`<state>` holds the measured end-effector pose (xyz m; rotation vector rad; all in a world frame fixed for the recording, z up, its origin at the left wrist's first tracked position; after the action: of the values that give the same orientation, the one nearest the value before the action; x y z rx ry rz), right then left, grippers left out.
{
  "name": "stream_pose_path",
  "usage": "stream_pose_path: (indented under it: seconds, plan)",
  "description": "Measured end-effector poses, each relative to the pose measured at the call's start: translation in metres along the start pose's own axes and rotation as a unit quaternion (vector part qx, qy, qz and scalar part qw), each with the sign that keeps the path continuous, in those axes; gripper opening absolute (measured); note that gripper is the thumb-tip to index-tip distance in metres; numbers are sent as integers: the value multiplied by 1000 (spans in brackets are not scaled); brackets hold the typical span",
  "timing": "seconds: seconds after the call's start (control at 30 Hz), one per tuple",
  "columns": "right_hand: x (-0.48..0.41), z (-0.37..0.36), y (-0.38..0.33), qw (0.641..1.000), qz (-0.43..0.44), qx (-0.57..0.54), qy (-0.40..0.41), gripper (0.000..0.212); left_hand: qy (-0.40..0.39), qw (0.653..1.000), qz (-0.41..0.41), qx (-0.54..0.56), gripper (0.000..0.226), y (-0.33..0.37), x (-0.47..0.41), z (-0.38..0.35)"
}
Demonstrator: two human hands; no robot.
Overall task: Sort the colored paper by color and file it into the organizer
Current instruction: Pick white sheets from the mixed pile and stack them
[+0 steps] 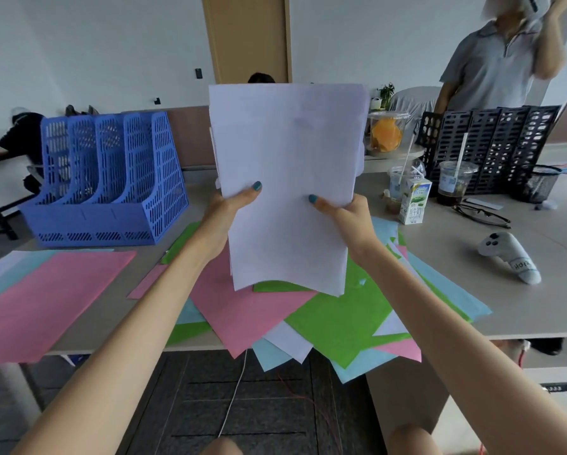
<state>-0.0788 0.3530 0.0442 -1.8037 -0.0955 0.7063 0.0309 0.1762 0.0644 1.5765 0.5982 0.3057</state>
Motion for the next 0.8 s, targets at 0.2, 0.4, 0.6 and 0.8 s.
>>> stream_pose_path:
  seconds: [0.2, 0.4, 0.6, 0.8]
  plan:
    - [7, 5, 7, 1000, 9, 1, 30, 27, 84, 993, -85, -3, 24, 1, 10, 14]
    - [7, 2, 6, 1000, -14, 3, 2, 25, 60, 982, -160, -77, 44, 19, 4, 26]
    - [3, 1, 3, 1000, -25, 17, -1, 27, 19, 974, -172, -144, 35, 25, 0, 15]
    - [3, 3, -3, 1000, -16, 23, 4, 28, 60, 937, -299, -171, 85, 62, 11, 16]
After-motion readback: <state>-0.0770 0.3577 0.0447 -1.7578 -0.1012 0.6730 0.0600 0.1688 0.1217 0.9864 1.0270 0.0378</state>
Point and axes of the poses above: each hand's wrist, its own x-axis away from the middle knuckle, its own z-axis out of the back of the hand, y = z × x, the point moved 7 cm from there along -x, towards the middle knuckle, and after that the axes turned 6 degrees about z, right-handed, at the moved point
